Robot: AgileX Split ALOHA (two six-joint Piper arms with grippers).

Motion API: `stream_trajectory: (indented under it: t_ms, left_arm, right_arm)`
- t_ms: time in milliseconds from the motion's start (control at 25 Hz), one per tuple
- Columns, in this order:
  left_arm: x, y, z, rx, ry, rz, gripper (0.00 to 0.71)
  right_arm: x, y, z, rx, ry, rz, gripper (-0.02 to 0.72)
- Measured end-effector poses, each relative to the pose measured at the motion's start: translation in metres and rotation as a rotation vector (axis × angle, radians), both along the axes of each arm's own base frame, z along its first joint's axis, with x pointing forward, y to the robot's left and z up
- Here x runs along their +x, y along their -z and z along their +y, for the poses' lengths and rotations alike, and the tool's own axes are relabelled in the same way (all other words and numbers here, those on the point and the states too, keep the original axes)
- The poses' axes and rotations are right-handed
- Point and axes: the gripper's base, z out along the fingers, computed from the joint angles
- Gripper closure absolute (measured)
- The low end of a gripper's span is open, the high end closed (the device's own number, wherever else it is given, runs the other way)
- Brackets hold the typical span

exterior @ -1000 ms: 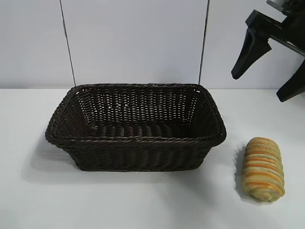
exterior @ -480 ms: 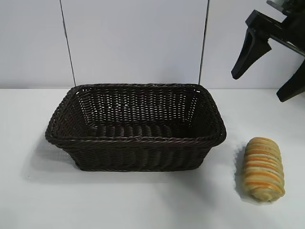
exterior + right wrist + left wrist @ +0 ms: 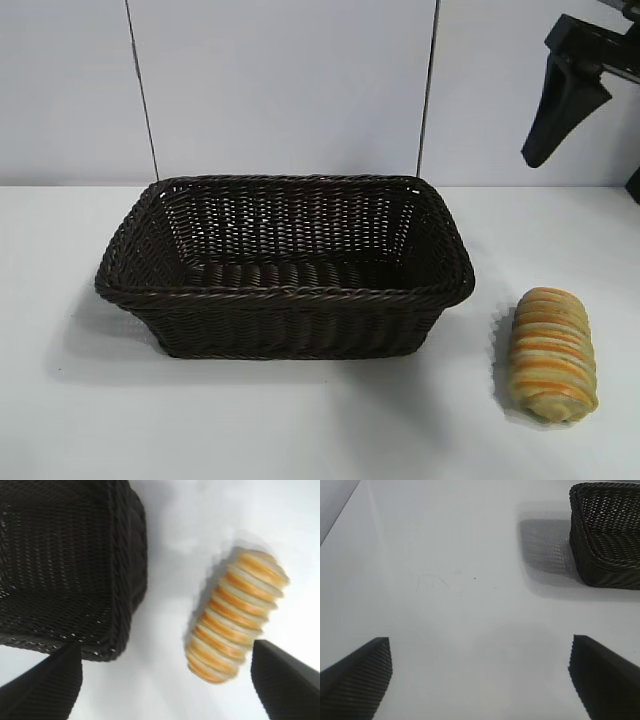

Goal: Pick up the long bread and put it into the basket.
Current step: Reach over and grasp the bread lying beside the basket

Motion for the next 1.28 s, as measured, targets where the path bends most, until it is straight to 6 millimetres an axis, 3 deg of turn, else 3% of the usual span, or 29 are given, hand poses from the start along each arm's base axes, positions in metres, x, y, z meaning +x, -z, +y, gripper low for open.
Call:
stream_trajectory:
  t_ms: [120,360,600,1080,1160,1280]
  left_arm:
    - [0.0,0.0,0.0,0.0,0.0,-0.002,0.016]
    - [0.0,0.0,0.0,0.0,0.0,-0.005,0.016]
    - [0.0,0.0,0.0,0.0,0.0,-0.005,0.016]
    - [0.0,0.0,0.0,0.0,0.0,-0.005,0.016]
    - [0.0,0.0,0.0,0.0,0.0,-0.005,0.016]
    - [0.0,0.0,0.0,0.0,0.0,-0.005,0.016]
  right_arm:
    - [-0.003,0.013,-0.001,0.0,0.023,0.008,0.053]
    - [-0.018,0.06,-0.001,0.009,0.061,0.027,0.053]
    - [-0.026,0.086,0.0,0.053,0.128,-0.033,0.055]
    - [-0.008,0.127,0.002,0.085,0.18,-0.017,0.087]
    - [-0.006,0.134,0.002,0.086,0.185,-0.006,0.106]
    - [-0.004,0.144,0.002,0.082,0.188,0.017,0.241]
